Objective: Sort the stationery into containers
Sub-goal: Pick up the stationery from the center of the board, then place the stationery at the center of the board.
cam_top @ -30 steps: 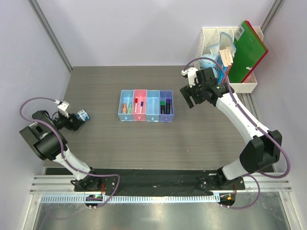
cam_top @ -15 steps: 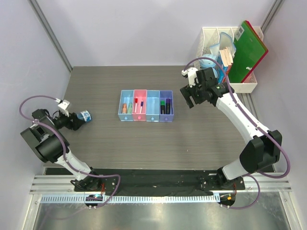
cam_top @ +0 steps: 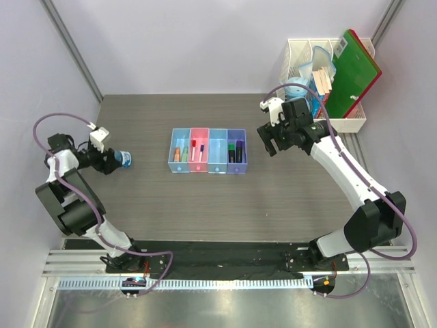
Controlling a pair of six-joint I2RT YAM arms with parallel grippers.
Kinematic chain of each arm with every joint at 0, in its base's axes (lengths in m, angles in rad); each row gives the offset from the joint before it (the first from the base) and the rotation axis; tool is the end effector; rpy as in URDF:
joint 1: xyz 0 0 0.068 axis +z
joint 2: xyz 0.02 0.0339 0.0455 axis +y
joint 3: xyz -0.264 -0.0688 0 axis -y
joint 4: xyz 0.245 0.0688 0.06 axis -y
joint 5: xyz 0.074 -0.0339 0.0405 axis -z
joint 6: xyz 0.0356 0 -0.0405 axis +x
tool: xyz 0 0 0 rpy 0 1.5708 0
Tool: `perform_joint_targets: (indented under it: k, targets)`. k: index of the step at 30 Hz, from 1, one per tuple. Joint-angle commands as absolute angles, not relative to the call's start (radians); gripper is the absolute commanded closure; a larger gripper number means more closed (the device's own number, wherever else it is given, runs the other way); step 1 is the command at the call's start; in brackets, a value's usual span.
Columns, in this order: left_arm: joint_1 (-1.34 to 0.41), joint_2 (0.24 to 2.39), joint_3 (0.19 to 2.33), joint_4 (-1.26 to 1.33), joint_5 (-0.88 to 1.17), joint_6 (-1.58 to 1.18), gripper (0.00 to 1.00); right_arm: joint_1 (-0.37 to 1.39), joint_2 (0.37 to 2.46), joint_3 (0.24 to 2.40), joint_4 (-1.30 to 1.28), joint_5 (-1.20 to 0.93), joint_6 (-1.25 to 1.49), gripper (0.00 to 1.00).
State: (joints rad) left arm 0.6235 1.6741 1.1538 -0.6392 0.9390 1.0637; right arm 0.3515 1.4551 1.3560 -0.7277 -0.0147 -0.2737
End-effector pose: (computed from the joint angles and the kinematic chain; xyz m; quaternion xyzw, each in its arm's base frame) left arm 0.2828 0.1680 0.2193 0.2808 0.8318 -0.1584 0.4519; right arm 0.2941 0.1084 0.3306 -0.2890 0.8856 0.0210 0.3629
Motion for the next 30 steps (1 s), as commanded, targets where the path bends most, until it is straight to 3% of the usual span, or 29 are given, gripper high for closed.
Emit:
perform_joint_targets:
  k: [1,16,22,23,30]
  targets:
    - [0.565,1.644,1.197,-0.716,0.856,1.107,0.71,0.348,1.393,1.348,-0.69,-0.037,-0.261,0.17]
    - [0.304,1.667,1.192,-0.695,0.559,1.052,0.73,0.348,1.358,1.332,-0.689,-0.051,-0.259,0.16]
    - [0.221,1.69,1.17,-0.652,0.479,1.022,0.6,0.348,1.348,1.319,-0.683,-0.054,-0.258,0.16]
    - [0.213,1.69,1.169,-0.646,0.473,1.009,0.54,0.348,1.347,1.321,-0.684,-0.055,-0.258,0.16]
    - [0.204,1.686,1.186,-0.614,0.488,0.944,0.47,0.347,1.348,1.324,-0.684,-0.055,-0.256,0.16]
